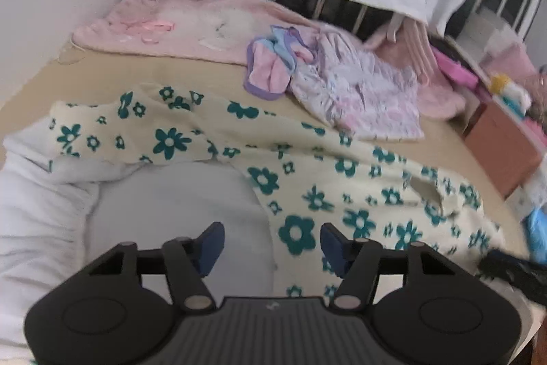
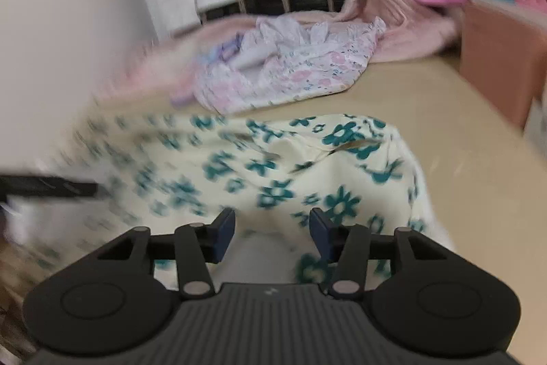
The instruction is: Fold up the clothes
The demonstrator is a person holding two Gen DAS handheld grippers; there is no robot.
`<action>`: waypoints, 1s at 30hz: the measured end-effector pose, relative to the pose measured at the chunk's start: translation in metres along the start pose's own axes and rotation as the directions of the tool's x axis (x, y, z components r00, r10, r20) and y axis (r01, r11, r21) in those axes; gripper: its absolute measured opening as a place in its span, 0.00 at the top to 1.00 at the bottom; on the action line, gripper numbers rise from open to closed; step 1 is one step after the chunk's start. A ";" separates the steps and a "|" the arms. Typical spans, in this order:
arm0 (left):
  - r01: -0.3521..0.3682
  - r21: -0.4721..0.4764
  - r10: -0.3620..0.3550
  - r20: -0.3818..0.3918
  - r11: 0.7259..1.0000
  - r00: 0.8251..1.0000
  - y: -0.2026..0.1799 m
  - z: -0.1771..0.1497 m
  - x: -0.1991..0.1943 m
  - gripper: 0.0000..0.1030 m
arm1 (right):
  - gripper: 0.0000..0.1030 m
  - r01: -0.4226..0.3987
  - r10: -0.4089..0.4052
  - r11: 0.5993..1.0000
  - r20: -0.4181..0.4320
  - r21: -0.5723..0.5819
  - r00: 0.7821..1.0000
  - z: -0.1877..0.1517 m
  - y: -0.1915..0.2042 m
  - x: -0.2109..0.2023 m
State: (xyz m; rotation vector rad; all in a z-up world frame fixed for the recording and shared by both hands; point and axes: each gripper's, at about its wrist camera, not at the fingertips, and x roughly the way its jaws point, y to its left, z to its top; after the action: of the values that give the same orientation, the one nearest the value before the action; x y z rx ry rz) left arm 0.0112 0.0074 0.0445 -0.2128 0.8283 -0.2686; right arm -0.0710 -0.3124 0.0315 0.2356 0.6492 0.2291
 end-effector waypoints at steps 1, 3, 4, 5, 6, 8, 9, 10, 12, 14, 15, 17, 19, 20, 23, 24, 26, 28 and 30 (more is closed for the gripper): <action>0.023 -0.018 -0.024 -0.018 1.000 1.000 0.003 0.003 0.004 0.54 | 0.52 -0.048 0.048 0.999 0.013 0.014 0.999 -0.003 0.003 -0.008; 0.034 -0.047 -0.036 -0.043 0.998 0.998 0.004 0.005 0.011 0.57 | 0.52 -0.069 0.069 0.997 -0.013 0.036 0.998 -0.009 0.006 -0.006; 0.016 -0.055 -0.018 -0.037 0.998 0.999 0.003 0.006 0.012 0.59 | 0.52 -0.017 0.018 0.999 -0.019 0.033 1.000 -0.012 0.007 0.000; 0.005 -0.060 -0.007 -0.034 0.998 0.999 0.002 0.006 0.011 0.70 | 0.53 0.034 -0.033 0.999 -0.025 0.029 0.999 -0.016 0.007 0.007; 0.006 -0.062 -0.008 -0.035 0.998 0.999 0.002 0.006 0.011 0.78 | 0.53 0.080 -0.079 0.996 -0.020 0.035 0.997 -0.018 0.006 0.013; 0.026 -0.060 -0.028 -0.048 0.998 0.998 0.000 0.005 0.014 0.95 | 0.53 0.038 -0.041 0.992 0.020 0.118 0.999 -0.017 -0.001 0.021; 0.036 -0.060 -0.039 -0.051 0.998 0.998 0.000 0.004 0.015 0.96 | 0.55 0.015 -0.019 0.991 0.028 0.137 0.999 -0.015 -0.003 0.022; 0.043 -0.064 -0.046 -0.044 0.997 0.998 0.001 0.003 0.012 1.00 | 0.73 0.006 -0.010 0.991 0.029 0.132 1.000 -0.014 -0.003 0.018; 0.055 -0.071 -0.058 -0.032 0.996 0.998 0.004 0.002 0.006 1.00 | 0.97 -0.012 0.008 0.992 0.031 0.123 0.999 -0.013 -0.004 0.012; 0.065 -0.074 -0.066 -0.017 0.995 0.998 0.008 0.001 -0.001 1.00 | 0.98 -0.029 0.025 0.993 0.034 0.114 0.999 -0.011 -0.004 0.005; 0.060 -0.064 -0.060 -0.009 0.996 0.998 0.011 0.001 -0.009 1.00 | 0.98 -0.038 0.034 0.993 0.035 0.110 0.999 -0.010 -0.005 0.002; 0.040 -0.018 -0.040 -0.007 0.999 0.999 0.019 -0.003 -0.021 1.00 | 0.97 -0.055 0.052 0.993 0.037 0.101 0.998 -0.009 -0.005 -0.005; 0.035 0.026 -0.034 -0.035 0.999 0.999 0.026 -0.008 -0.029 0.90 | 0.93 -0.073 0.069 0.993 0.038 0.092 0.997 -0.007 -0.006 -0.012; 0.052 0.053 -0.050 -0.048 0.997 0.998 0.029 -0.012 -0.035 0.82 | 0.88 -0.067 0.065 0.995 0.027 0.072 0.998 -0.008 -0.004 -0.015; 0.191 0.147 -0.181 -0.080 0.971 0.980 0.036 -0.031 -0.058 0.43 | 0.51 -0.080 0.079 0.997 -0.029 -0.022 0.996 -0.018 0.007 -0.028; 0.225 0.174 -0.212 -0.090 0.959 0.973 0.039 -0.037 -0.065 0.37 | 0.48 -0.118 0.115 0.992 -0.052 -0.046 0.992 -0.023 0.010 -0.033; 0.215 0.238 -0.195 -0.104 0.947 0.975 0.043 -0.048 -0.071 0.32 | 0.47 -0.172 0.163 0.981 -0.091 -0.094 0.982 -0.033 0.016 -0.041; 0.170 0.280 -0.143 -0.115 0.945 0.983 0.044 -0.054 -0.071 0.34 | 0.50 -0.157 0.143 0.976 -0.097 -0.149 0.985 -0.044 0.021 -0.042; 0.138 0.324 -0.104 -0.120 0.936 0.987 0.043 -0.060 -0.070 0.36 | 0.62 -0.140 0.121 0.969 -0.104 -0.204 0.987 -0.055 0.025 -0.042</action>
State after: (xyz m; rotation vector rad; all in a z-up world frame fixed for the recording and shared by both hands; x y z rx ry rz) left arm -0.0722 0.0657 0.0415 0.0677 0.8582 -0.5335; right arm -0.1411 -0.2924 0.0208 0.0638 0.6946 0.4346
